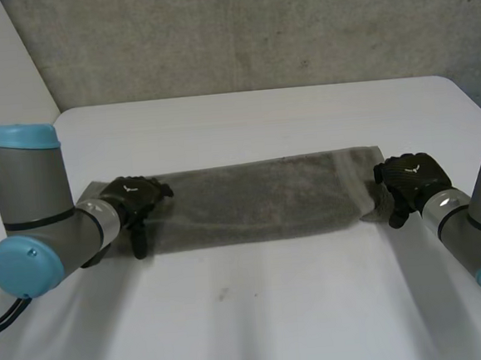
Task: Fold the towel.
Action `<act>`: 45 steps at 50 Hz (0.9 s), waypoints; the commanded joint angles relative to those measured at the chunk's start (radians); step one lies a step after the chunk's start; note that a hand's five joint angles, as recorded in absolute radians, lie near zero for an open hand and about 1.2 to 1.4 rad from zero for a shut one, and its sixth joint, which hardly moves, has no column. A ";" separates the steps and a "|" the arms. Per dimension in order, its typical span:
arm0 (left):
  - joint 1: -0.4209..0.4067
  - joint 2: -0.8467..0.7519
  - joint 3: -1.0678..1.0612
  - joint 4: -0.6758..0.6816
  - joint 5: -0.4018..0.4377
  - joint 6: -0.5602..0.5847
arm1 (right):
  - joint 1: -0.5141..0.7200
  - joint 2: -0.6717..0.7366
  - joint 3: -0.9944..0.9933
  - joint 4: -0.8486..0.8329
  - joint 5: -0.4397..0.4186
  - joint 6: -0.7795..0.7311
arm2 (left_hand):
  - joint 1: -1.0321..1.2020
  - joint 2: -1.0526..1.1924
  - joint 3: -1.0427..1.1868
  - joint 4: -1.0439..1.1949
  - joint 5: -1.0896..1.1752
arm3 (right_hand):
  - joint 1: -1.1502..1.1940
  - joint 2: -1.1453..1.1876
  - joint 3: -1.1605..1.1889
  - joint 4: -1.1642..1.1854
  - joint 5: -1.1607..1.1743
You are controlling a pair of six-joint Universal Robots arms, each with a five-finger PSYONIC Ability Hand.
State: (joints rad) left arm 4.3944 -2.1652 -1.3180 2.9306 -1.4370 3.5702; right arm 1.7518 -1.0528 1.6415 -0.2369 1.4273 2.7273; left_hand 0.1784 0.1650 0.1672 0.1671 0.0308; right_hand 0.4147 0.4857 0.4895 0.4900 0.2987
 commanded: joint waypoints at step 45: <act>0.094 0.321 -0.303 0.094 0.000 -0.013 | 0.133 0.013 -0.226 -0.252 0.022 -0.308 | -0.004 0.010 0.007 0.007 -0.031 | 0.982 0.911 0.907 0.906 0.923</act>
State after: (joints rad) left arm 4.4897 -1.8713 -1.6086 3.0112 -1.4338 3.5586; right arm 1.6308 -1.0816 1.4817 -0.4565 1.4951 2.3485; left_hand 0.1784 0.1642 0.1672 0.1671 0.0308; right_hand 0.9456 1.1721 1.1801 1.1905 0.9767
